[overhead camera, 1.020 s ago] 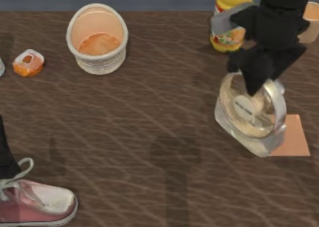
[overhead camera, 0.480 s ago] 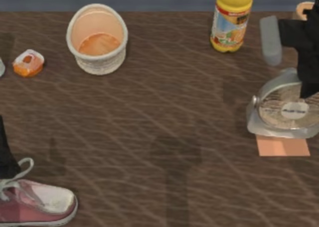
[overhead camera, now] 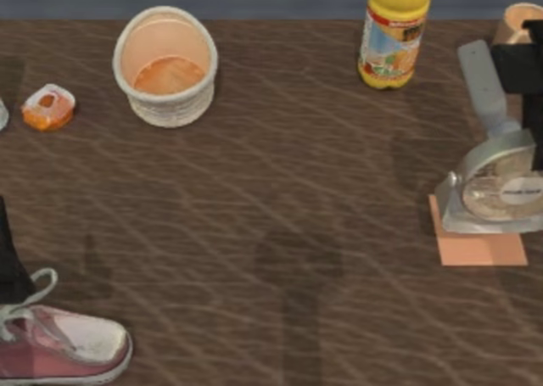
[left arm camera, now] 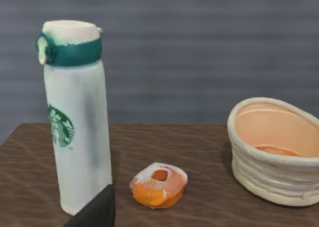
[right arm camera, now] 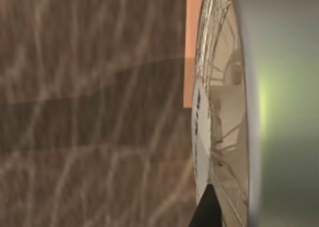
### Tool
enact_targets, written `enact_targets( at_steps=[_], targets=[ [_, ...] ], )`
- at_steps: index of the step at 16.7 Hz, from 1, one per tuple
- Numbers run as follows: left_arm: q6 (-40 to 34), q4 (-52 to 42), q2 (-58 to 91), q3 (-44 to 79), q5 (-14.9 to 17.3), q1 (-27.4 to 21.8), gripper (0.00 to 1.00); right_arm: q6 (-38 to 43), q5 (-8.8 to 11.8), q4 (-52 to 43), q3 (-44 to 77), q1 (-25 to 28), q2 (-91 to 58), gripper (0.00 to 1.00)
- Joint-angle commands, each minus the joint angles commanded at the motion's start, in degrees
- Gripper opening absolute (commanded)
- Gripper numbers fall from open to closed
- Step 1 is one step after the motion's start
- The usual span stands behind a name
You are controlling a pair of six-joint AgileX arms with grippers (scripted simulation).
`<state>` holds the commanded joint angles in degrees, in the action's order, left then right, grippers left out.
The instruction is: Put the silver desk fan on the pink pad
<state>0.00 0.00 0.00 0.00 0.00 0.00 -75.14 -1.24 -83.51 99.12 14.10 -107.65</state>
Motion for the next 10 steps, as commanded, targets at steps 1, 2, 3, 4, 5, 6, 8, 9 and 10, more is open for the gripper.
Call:
enact_targets(
  at_steps=[1,2,3,4,5,6,8,9,10],
  targets=[
    [0.0,0.0,0.0,0.0,0.0,0.0,1.00,0.0,0.0,0.0,0.0,0.0,0.0,0.00],
    [0.0,0.0,0.0,0.0,0.0,0.0,1.00,0.2,0.1,-0.1,0.1,0.3,-0.2,0.00],
    [0.0,0.0,0.0,0.0,0.0,0.0,1.00,0.2,0.1,0.1,-0.1,0.3,-0.2,0.00],
    [0.0,0.0,0.0,0.0,0.0,0.0,1.00,0.3,0.1,0.9,-0.9,0.1,-0.2,0.00],
    [0.0,0.0,0.0,0.0,0.0,0.0,1.00,0.4,0.1,2.3,-2.2,-0.1,-0.2,0.00],
    [0.0,0.0,0.0,0.0,0.0,0.0,1.00,0.3,0.1,4.2,-3.8,-0.1,-0.2,0.00],
    [0.0,0.0,0.0,0.0,0.0,0.0,1.00,0.0,0.0,7.1,-6.7,0.0,-0.4,0.00],
    [0.0,0.0,0.0,0.0,0.0,0.0,1.00,0.0,0.0,7.7,-7.3,-0.1,-0.4,0.00],
    [0.0,0.0,0.0,0.0,0.0,0.0,1.00,-0.1,0.0,7.8,-7.3,-0.1,-0.4,0.00]
  ],
)
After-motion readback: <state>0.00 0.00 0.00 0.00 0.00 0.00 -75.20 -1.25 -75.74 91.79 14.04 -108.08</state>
